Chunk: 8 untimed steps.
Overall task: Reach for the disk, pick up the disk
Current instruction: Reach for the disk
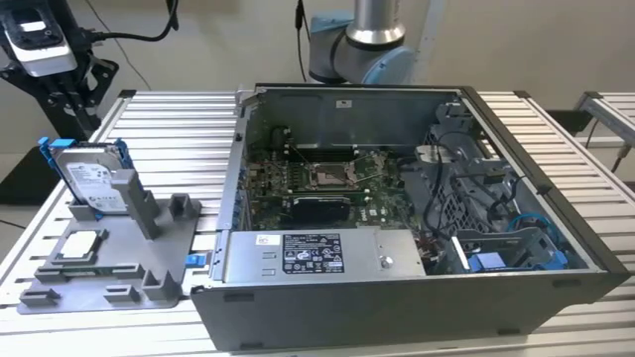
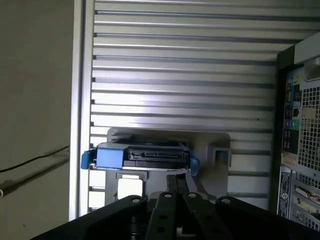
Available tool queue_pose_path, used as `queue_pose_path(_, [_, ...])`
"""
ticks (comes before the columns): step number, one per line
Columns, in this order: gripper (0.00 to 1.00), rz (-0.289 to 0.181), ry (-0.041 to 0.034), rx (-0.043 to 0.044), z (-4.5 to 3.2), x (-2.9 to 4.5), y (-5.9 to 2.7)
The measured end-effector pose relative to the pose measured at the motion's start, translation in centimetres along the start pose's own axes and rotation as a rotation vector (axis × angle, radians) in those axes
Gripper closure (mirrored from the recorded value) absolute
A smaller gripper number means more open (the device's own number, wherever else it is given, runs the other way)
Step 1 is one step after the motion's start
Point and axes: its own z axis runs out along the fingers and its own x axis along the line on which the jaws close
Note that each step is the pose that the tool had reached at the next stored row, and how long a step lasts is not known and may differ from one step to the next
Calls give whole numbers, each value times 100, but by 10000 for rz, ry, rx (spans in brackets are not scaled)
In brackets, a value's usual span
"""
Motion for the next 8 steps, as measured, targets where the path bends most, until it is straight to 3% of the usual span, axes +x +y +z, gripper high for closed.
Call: queue_pose_path(8, [100, -4, -1, 0, 53, 295, 142])
